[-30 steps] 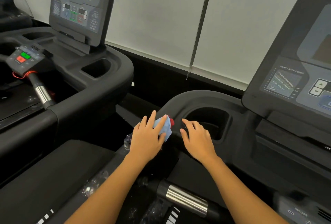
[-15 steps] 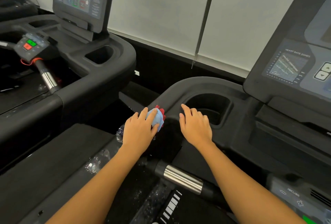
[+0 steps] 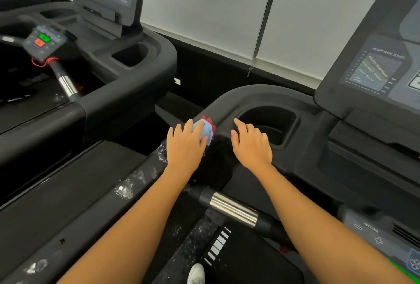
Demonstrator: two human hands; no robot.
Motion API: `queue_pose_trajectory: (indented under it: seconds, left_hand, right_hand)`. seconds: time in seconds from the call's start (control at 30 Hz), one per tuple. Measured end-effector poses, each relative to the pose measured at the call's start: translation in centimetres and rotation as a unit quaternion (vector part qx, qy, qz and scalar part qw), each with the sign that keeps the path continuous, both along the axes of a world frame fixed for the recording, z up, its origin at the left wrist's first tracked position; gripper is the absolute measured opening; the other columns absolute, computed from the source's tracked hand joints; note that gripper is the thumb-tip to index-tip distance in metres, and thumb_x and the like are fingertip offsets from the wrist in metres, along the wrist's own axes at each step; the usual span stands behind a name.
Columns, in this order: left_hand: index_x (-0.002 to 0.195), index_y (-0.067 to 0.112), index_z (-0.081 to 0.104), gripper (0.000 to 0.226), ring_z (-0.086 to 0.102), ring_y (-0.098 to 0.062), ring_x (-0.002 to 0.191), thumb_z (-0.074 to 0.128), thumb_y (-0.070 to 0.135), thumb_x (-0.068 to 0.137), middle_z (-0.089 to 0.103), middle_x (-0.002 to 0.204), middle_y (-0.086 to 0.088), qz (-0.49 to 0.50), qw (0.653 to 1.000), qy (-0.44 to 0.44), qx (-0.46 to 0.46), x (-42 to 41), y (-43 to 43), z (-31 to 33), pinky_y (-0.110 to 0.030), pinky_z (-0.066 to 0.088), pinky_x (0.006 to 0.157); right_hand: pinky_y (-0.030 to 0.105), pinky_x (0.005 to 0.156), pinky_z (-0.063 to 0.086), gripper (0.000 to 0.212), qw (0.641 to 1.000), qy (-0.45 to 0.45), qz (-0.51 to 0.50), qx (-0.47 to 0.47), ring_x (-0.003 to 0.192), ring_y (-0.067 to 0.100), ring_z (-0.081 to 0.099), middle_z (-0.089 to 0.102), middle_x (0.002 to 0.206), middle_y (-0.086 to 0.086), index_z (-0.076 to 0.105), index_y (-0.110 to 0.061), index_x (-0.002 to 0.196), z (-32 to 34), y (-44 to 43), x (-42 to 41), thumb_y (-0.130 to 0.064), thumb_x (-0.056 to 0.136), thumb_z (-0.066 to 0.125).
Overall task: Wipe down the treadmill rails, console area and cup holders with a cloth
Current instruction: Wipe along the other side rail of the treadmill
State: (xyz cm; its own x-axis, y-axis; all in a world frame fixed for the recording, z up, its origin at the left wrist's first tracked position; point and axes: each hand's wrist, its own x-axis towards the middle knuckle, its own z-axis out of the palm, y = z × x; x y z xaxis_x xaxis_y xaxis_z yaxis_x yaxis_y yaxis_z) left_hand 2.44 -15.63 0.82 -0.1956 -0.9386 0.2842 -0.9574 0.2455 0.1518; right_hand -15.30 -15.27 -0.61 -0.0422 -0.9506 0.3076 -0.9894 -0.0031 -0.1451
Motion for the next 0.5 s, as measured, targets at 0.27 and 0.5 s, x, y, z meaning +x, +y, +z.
queue_pose_trajectory:
  seconds: [0.27, 0.5]
  left_hand:
    - [0.129, 0.011, 0.05, 0.041, 0.054, -0.035, 0.108, 0.047, 0.031, 0.093, 0.055, 0.127, -0.016, 0.038, 0.999, 0.029, -0.014, 0.5, 0.4, -0.2, -0.047, 0.039, 0.095]
    - [0.137, 0.018, 0.034, 0.045, 0.042, -0.031, 0.122, 0.038, 0.037, 0.096, 0.039, 0.142, -0.011, 0.018, 0.999, -0.037, -0.002, -0.6, -0.5, -0.1, -0.04, 0.034, 0.101]
  right_hand:
    - [0.034, 0.086, 0.041, 0.047, 0.999, -0.029, -0.018, 0.015, 0.103, 0.021, 0.057, 0.06, 0.116, 0.005, 0.034, -0.021, 0.143, 0.4, -0.1, 0.3, -0.038, 0.099, 0.031]
    - [0.035, 0.087, 0.041, 0.045, 0.999, -0.04, -0.012, 0.022, 0.102, 0.021, 0.058, 0.061, 0.115, 0.005, 0.036, -0.02, 0.142, 0.7, 0.1, 0.4, -0.036, 0.1, 0.032]
